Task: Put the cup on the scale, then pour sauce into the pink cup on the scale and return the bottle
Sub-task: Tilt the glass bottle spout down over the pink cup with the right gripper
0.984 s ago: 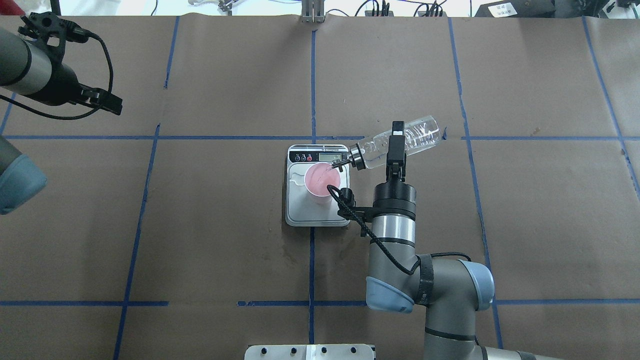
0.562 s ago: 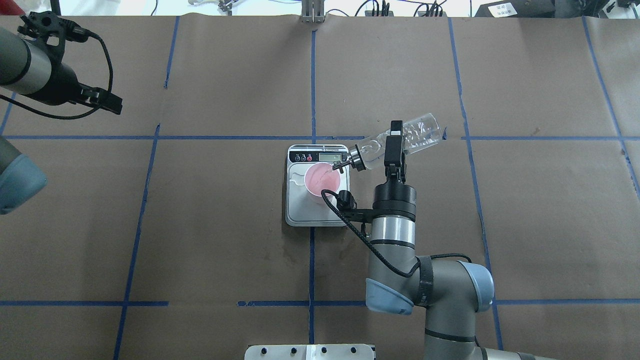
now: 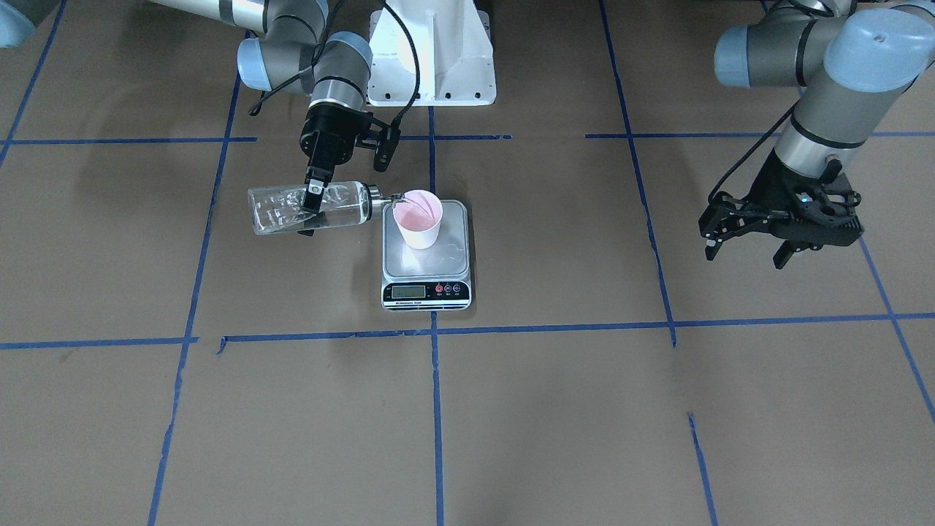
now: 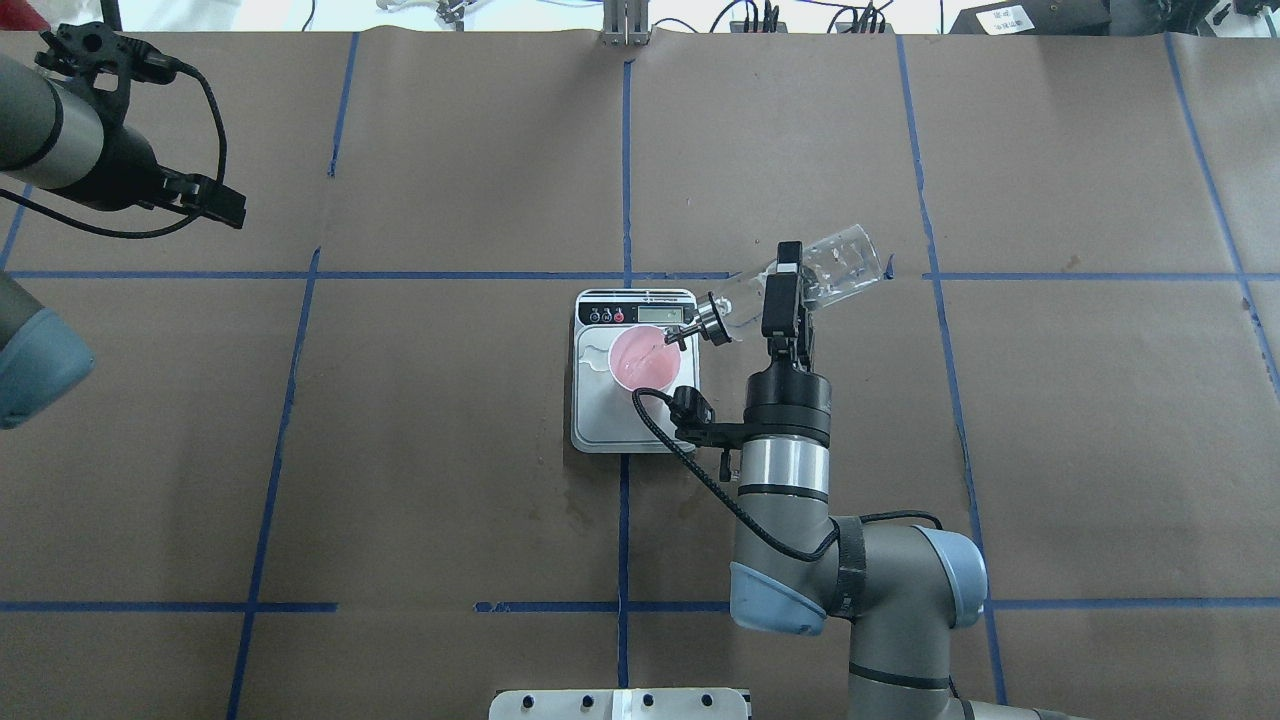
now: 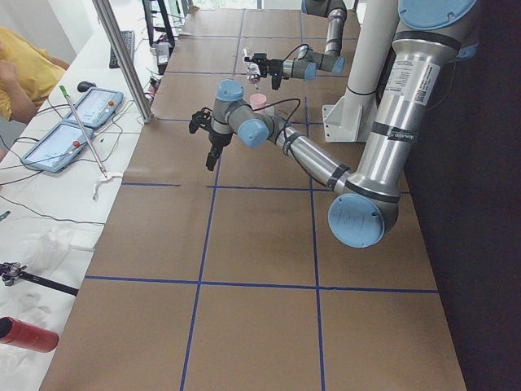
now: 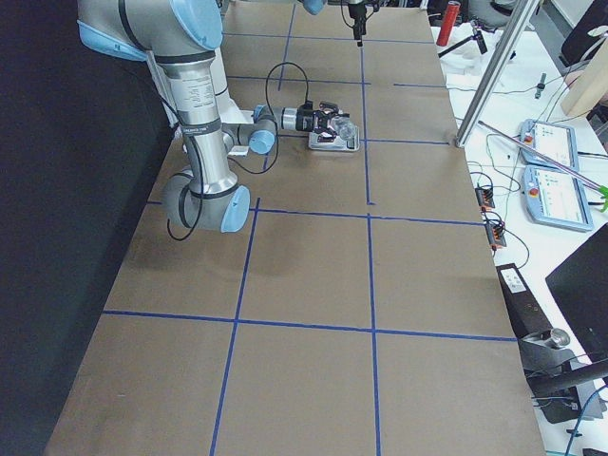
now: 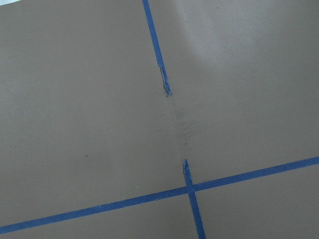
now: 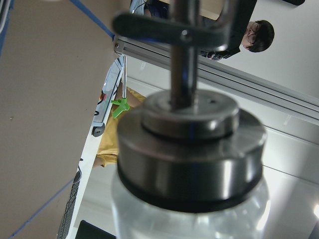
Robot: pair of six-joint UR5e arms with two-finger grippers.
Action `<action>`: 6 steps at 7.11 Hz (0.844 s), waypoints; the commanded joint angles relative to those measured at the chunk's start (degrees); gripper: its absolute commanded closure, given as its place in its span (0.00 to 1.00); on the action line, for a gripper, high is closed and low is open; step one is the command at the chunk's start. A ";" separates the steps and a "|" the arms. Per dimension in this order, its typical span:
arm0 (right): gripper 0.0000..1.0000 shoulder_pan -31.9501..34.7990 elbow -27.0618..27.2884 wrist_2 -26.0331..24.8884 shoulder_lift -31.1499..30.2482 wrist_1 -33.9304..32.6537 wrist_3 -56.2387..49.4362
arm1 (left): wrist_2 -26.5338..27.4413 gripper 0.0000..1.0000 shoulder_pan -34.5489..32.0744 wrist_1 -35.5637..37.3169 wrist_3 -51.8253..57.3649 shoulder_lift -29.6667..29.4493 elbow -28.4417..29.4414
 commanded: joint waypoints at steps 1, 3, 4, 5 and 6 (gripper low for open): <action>1.00 -0.10 -0.31 0.55 -0.64 0.22 11.63 | 0.00 0.00 0.01 0.00 -0.07 -0.01 -0.09; 1.00 -0.19 -0.66 2.04 -0.74 1.52 20.64 | 0.08 0.00 0.01 -0.09 -0.16 -0.01 -0.09; 1.00 -0.37 -0.49 3.52 -0.74 1.88 24.96 | 0.08 0.00 0.01 0.00 -0.16 -0.01 -0.09; 1.00 -1.15 -0.49 3.63 -0.65 1.89 31.09 | 0.08 0.00 0.01 -0.09 -0.25 -0.10 -0.18; 1.00 -1.25 -0.66 3.80 -0.74 1.89 38.81 | 0.08 0.00 0.09 0.00 -0.25 -0.10 -0.18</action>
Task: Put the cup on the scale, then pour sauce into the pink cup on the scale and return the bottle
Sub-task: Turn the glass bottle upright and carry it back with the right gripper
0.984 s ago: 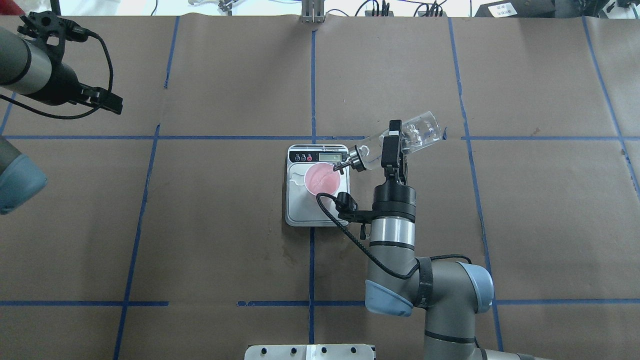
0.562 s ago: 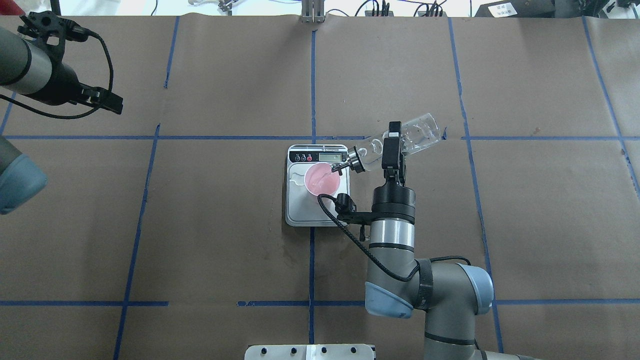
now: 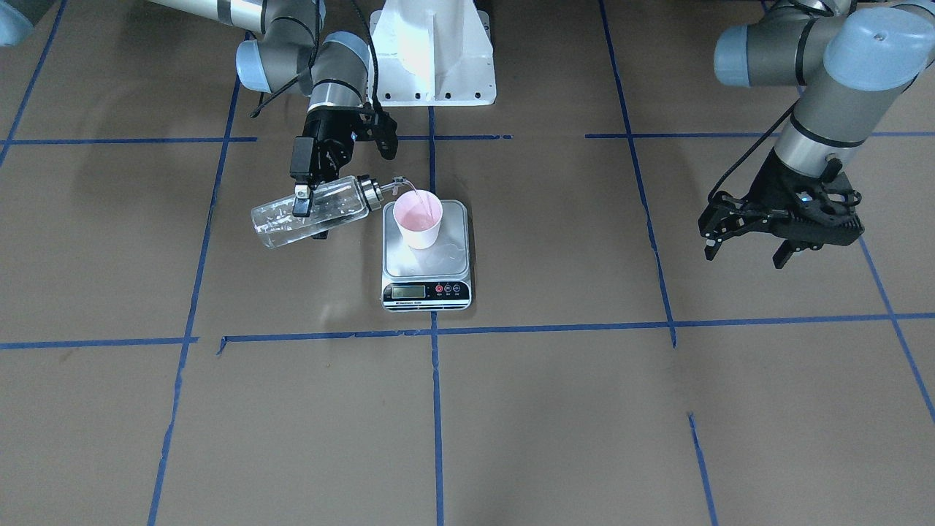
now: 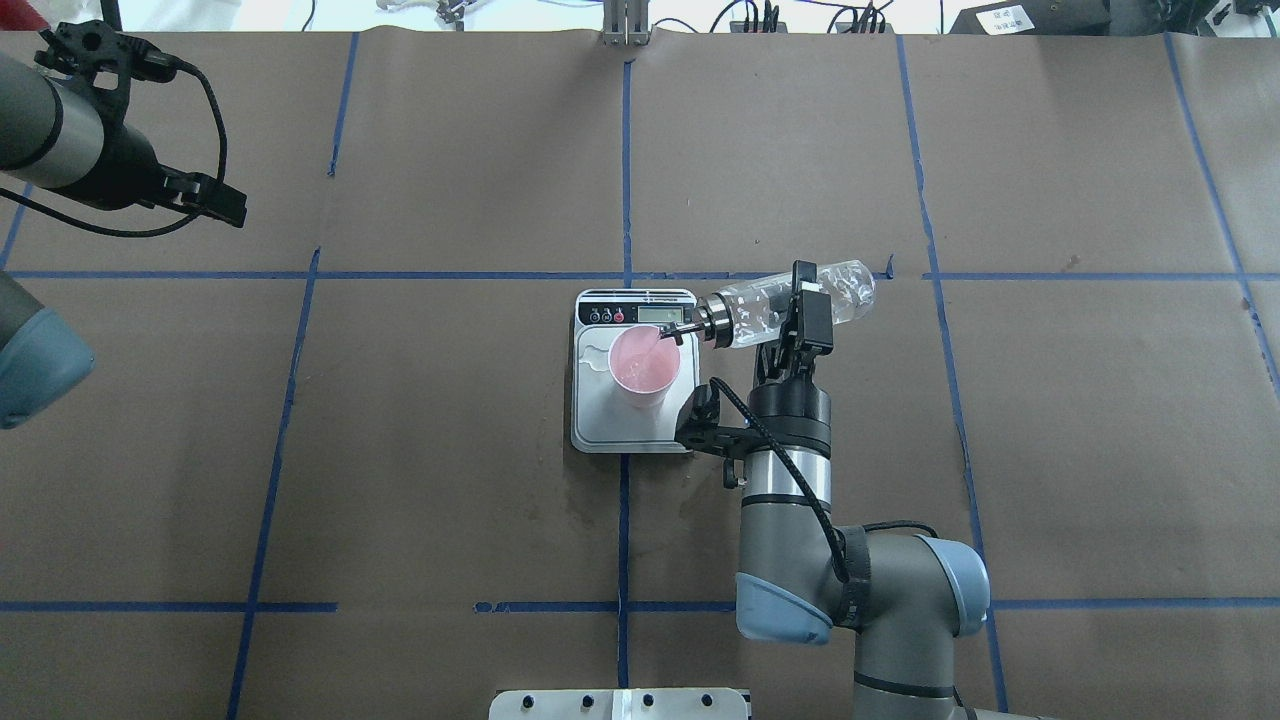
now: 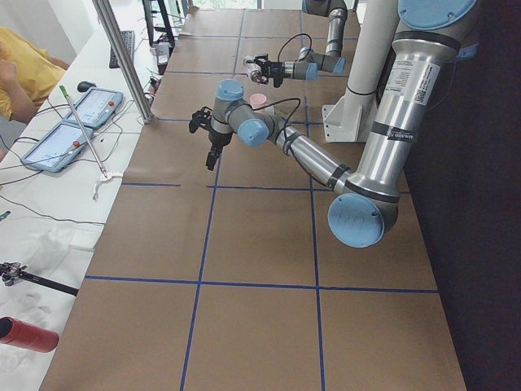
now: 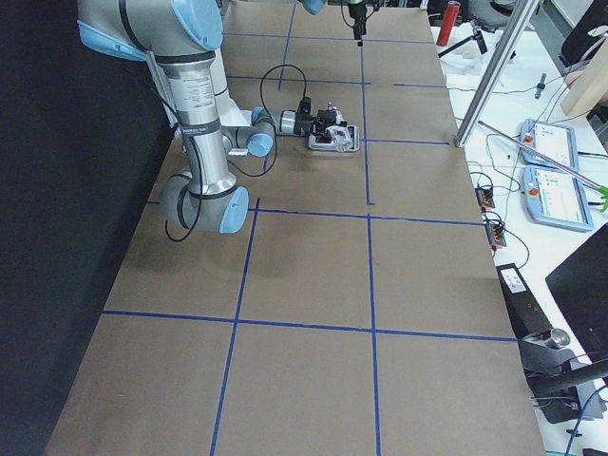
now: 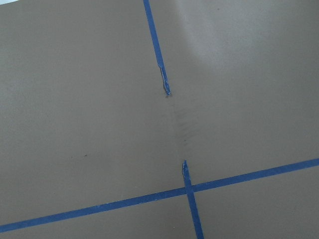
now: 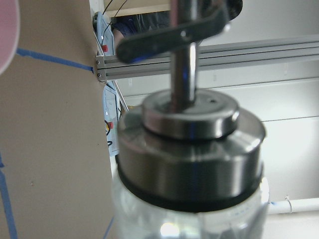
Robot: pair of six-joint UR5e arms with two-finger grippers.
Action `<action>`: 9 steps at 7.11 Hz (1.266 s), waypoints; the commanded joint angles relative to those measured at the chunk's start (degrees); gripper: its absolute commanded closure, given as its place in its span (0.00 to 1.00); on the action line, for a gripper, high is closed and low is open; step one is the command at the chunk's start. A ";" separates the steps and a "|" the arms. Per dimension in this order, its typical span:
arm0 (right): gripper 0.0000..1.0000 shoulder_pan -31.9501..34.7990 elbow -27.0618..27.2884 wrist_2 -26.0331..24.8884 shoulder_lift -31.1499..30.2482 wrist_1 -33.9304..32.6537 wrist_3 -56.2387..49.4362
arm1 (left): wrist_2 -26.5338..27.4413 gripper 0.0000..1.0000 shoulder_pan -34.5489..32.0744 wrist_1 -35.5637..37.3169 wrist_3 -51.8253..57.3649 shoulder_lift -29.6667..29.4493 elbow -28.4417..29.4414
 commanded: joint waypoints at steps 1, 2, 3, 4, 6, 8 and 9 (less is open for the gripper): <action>1.00 -0.53 0.31 2.10 -0.12 0.26 15.20 | 0.00 0.00 0.06 0.05 -0.12 -0.03 -0.04; 1.00 -0.79 0.57 5.69 -0.04 5.22 24.66 | 0.00 0.00 0.06 0.05 -0.47 -0.03 -0.12; 1.00 -0.70 0.49 8.86 -0.56 13.02 28.23 | 0.00 0.00 0.06 -0.04 -0.47 -0.03 -0.21; 1.00 -0.70 0.49 9.24 -3.17 19.62 28.27 | 0.00 0.00 0.06 -0.04 -0.91 -0.03 -0.38; 1.00 -0.62 0.05 11.08 -10.46 33.25 28.62 | 0.09 0.00 0.06 0.05 -0.91 -0.03 -0.47; 1.00 -0.44 0.14 12.31 -12.86 33.57 41.77 | 0.09 0.00 0.06 0.05 -1.00 -0.03 -0.83; 1.00 -0.53 0.66 12.49 -14.35 33.66 46.07 | 0.35 0.00 -0.03 0.05 -1.17 -0.03 -0.83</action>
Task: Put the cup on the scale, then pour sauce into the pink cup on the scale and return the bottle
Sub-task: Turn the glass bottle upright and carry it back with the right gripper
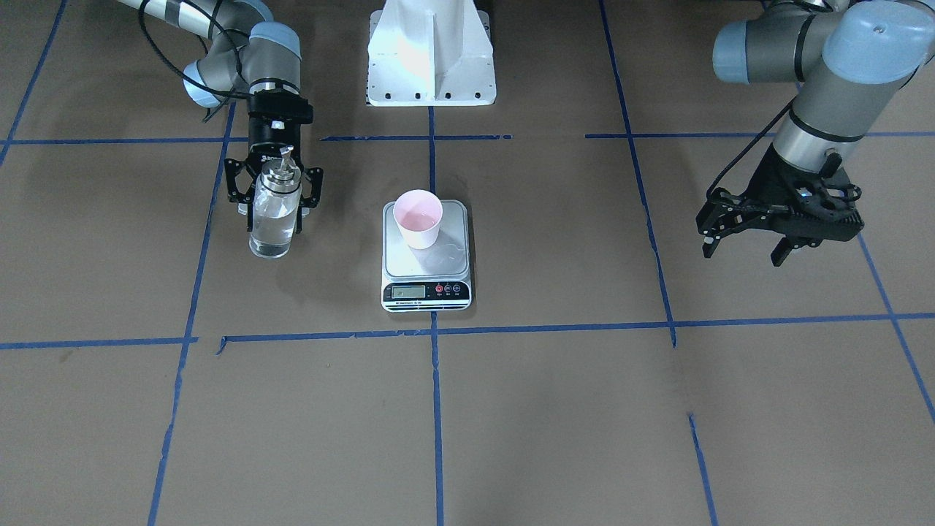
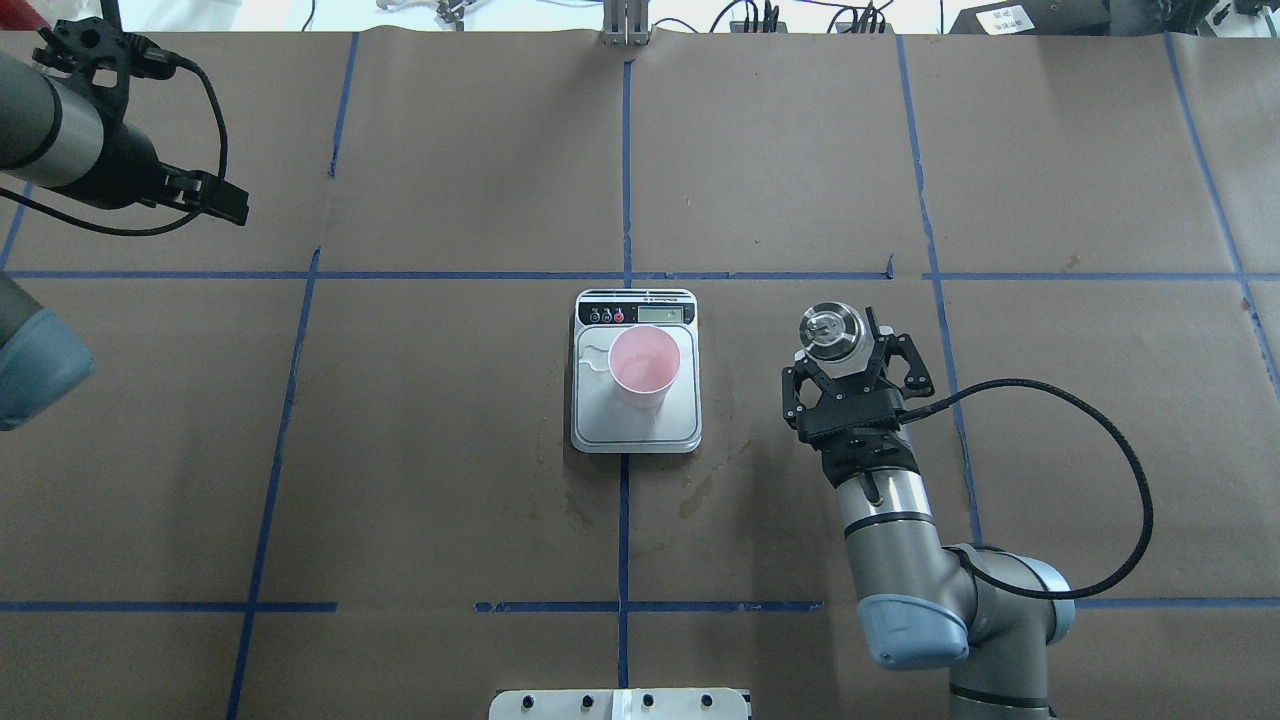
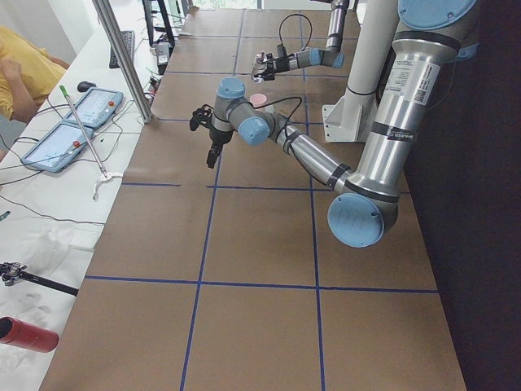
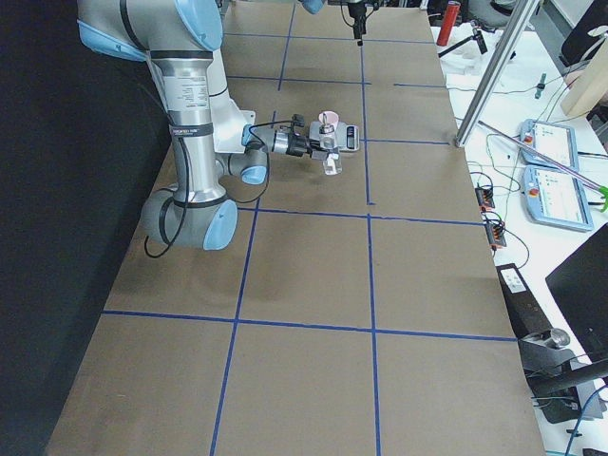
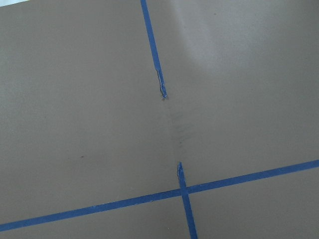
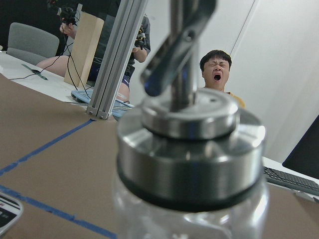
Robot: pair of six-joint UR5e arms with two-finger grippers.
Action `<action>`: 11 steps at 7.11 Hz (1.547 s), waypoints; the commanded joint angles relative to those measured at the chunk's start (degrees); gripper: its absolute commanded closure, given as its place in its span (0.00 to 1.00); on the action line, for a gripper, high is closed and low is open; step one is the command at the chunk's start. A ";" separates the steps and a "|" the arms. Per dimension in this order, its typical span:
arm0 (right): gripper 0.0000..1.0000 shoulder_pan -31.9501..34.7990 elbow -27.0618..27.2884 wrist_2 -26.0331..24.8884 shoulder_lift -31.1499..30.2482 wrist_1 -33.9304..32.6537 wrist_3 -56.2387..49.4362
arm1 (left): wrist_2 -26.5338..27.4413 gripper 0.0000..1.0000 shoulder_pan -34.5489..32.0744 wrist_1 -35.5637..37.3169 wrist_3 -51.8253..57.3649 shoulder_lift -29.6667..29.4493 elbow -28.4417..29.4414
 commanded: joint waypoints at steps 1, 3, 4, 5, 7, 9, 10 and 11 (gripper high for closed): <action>1.00 -0.02 -0.20 0.59 -2.82 3.31 11.60 | 0.21 0.00 0.01 0.00 -0.25 0.00 -0.24; 1.00 -0.02 -0.21 0.86 -7.39 7.03 16.64 | 0.30 0.00 -0.08 0.09 -0.34 0.00 -0.59; 1.00 0.15 0.06 1.21 -9.23 7.03 18.56 | 0.30 0.00 -0.08 0.09 -0.34 0.00 -0.76; 1.00 0.15 -0.11 1.73 -9.51 7.03 20.50 | 0.30 0.00 -0.08 0.18 -0.43 0.00 -0.94; 1.00 0.15 -0.38 2.44 -10.12 6.94 22.61 | 0.38 0.00 -0.08 0.18 -1.75 -0.09 -1.20; 1.00 0.15 -0.47 2.61 -10.57 6.94 22.80 | 0.38 0.00 -0.08 0.18 -1.75 0.00 -1.38; 1.00 0.15 -0.90 3.05 -10.92 6.94 22.80 | 0.38 0.00 -0.08 0.18 -1.75 0.00 -1.38; 1.00 0.15 -0.99 3.58 -11.09 6.94 22.80 | 0.30 0.00 -0.08 0.18 -1.75 -0.09 -1.47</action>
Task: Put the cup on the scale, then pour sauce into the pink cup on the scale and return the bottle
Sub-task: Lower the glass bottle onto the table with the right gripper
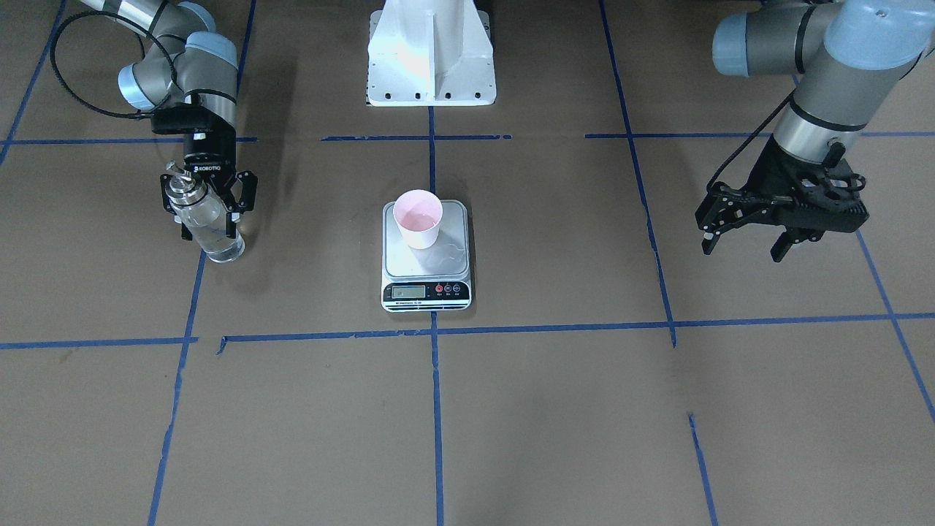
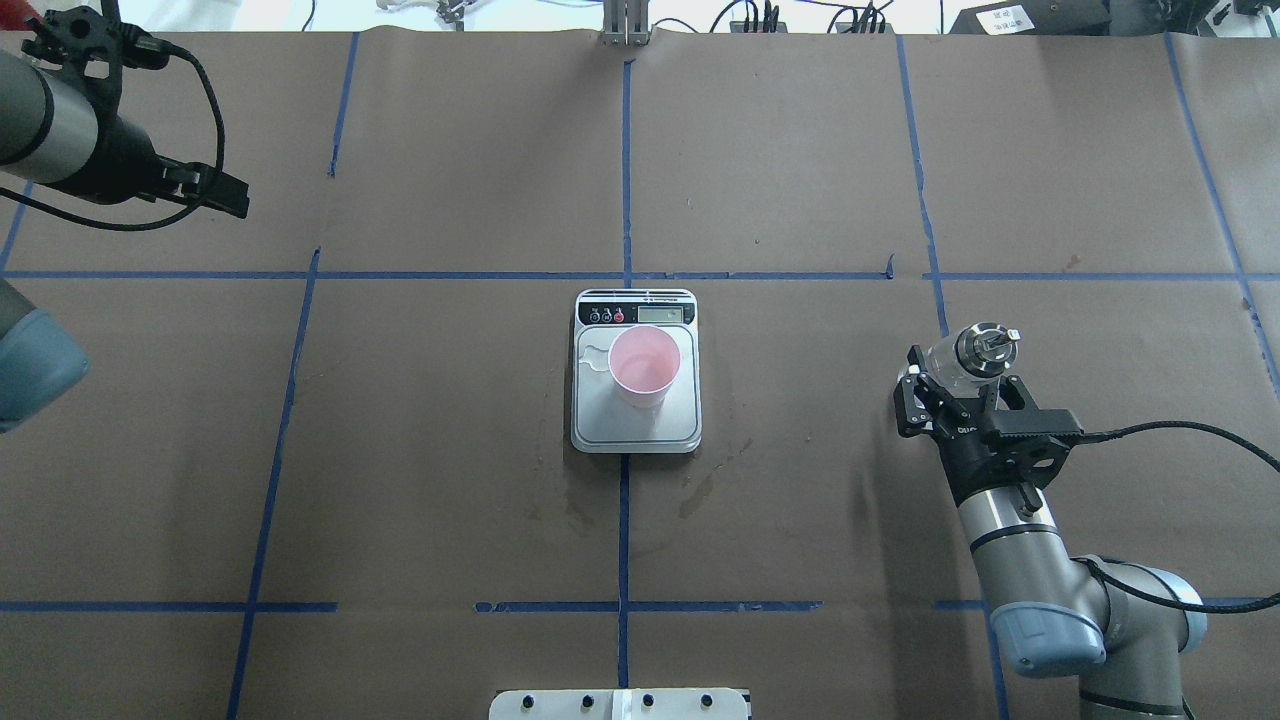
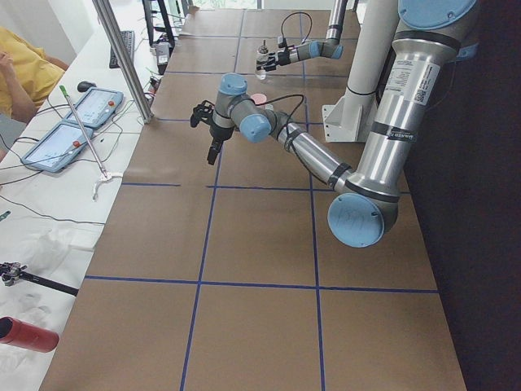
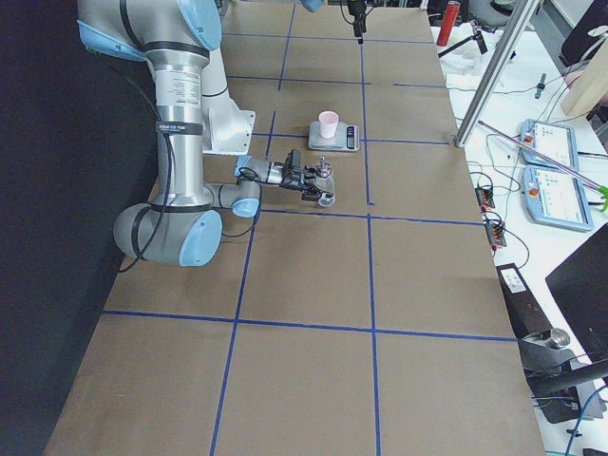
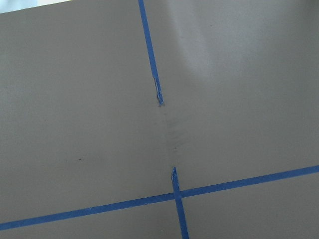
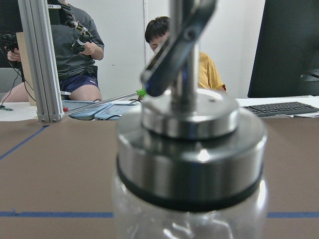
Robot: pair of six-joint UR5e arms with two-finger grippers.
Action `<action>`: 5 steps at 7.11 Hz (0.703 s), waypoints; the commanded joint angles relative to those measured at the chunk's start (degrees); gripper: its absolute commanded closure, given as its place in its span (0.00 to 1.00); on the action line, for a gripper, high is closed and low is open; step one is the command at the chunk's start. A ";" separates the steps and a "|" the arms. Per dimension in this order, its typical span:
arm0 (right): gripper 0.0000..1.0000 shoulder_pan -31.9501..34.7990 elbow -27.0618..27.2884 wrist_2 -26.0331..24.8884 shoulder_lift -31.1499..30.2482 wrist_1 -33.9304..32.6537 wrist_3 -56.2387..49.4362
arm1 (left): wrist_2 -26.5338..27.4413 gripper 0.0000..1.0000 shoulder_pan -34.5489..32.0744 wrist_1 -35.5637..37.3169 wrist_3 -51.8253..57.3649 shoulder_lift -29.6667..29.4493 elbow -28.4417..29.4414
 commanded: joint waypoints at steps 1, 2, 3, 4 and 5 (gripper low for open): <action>1.00 0.00 -0.22 1.28 -0.47 0.00 0.04 | -0.07 0.00 0.00 0.00 -0.01 -0.07 -0.07; 1.00 0.00 -0.22 1.55 -0.47 0.00 1.69 | -0.07 0.00 0.00 0.00 -0.01 -0.07 -0.07; 1.00 0.00 -0.31 1.72 -0.64 0.00 1.88 | -0.07 0.00 0.00 0.00 -0.01 -0.07 -0.07; 1.00 0.00 -0.31 1.73 -0.99 0.00 1.88 | -0.07 0.00 0.00 0.00 -0.01 -0.07 -0.16; 1.00 0.00 -0.40 1.73 -1.43 0.00 1.88 | -0.07 0.00 0.00 0.00 -0.01 -0.07 -0.16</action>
